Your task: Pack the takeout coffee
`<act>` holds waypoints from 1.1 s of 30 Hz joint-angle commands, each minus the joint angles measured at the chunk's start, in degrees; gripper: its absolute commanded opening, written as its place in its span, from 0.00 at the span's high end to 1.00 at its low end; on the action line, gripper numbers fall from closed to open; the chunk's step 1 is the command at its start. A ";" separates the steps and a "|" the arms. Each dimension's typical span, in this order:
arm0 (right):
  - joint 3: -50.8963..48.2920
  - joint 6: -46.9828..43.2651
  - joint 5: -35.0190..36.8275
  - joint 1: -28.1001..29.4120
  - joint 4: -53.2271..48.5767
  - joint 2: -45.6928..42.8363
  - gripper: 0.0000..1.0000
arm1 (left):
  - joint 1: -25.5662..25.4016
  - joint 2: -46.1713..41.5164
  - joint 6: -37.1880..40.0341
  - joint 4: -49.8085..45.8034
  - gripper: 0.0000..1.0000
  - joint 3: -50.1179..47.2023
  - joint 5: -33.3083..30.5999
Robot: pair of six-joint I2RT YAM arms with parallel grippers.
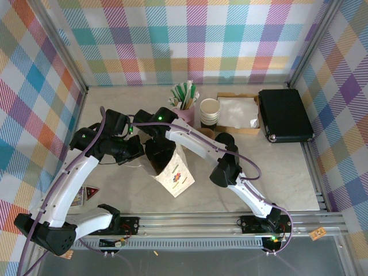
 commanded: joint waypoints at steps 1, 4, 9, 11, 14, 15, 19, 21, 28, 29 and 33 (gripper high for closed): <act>0.61 -0.25 -2.17 0.93 0.91 -5.99 0.05 | -0.66 1.44 0.59 -5.00 1.00 0.40 -0.85; 0.49 -0.36 -2.35 1.02 1.32 -6.55 0.05 | -0.72 1.46 0.55 -5.31 1.00 0.60 -1.30; -1.50 -0.87 -4.20 1.14 2.64 -7.52 0.06 | -0.96 1.89 0.56 -5.62 1.00 0.86 -1.85; -2.79 -1.23 -5.00 1.22 3.87 -8.19 0.06 | -1.03 1.96 0.55 -5.70 1.00 1.00 -2.17; -3.74 -1.38 -6.19 1.28 5.51 -8.72 0.06 | -1.44 1.94 0.40 -5.87 1.00 1.41 -2.82; -3.69 -1.32 -6.37 1.38 5.86 -8.70 0.06 | -1.61 1.92 0.45 -5.84 1.00 1.54 -2.92; -3.66 -1.62 -7.01 1.53 7.38 -8.74 0.07 | -2.36 2.14 0.31 -5.86 1.00 1.90 -3.36; -3.62 -1.68 -7.10 1.59 7.61 -8.77 0.07 | -2.66 2.24 0.40 -5.87 1.00 2.16 -3.50; -3.46 -0.96 -7.55 1.54 8.85 -9.97 0.08 | -4.68 3.47 0.57 -5.84 1.00 3.55 -4.61; -3.53 -0.82 -7.82 1.59 9.21 -10.25 0.09 | -4.91 3.79 0.64 -5.88 1.00 3.71 -4.67; -3.69 0.19 -9.46 1.54 10.45 -10.65 0.11 | -5.03 3.90 0.68 -5.89 1.00 4.11 -4.84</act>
